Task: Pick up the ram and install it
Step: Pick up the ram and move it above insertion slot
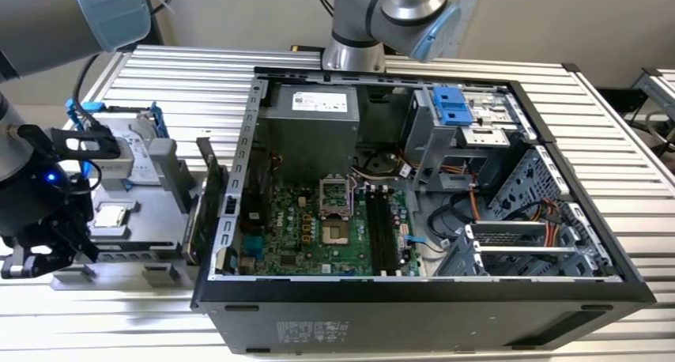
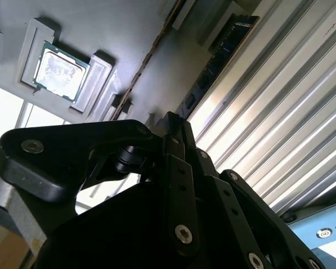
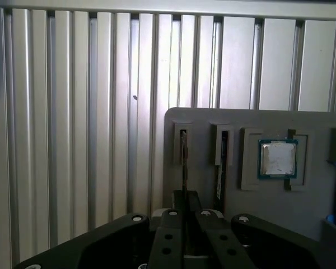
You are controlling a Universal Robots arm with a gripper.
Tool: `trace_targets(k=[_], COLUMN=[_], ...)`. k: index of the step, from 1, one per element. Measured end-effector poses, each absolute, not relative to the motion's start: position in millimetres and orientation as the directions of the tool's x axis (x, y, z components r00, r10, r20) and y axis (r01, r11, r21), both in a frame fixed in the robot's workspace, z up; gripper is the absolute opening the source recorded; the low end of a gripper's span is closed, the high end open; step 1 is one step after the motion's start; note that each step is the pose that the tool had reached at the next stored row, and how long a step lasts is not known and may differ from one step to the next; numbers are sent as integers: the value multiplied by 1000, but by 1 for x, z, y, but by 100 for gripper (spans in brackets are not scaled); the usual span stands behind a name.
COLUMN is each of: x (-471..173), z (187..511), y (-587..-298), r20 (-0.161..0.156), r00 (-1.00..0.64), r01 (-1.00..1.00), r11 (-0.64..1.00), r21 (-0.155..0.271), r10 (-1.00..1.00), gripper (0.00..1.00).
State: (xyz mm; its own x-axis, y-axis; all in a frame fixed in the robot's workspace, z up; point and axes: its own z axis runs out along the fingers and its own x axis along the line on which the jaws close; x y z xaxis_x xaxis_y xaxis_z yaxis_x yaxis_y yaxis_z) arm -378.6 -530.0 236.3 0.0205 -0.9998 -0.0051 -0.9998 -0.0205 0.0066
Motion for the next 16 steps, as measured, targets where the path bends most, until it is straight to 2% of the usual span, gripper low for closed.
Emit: trace_targets(k=[16], x=[-379], z=[247], y=[-530], r20=[-5], r00=[19], r01=[-1000], r11=[-19], r21=[7], r10=[-1000], gripper=[0])
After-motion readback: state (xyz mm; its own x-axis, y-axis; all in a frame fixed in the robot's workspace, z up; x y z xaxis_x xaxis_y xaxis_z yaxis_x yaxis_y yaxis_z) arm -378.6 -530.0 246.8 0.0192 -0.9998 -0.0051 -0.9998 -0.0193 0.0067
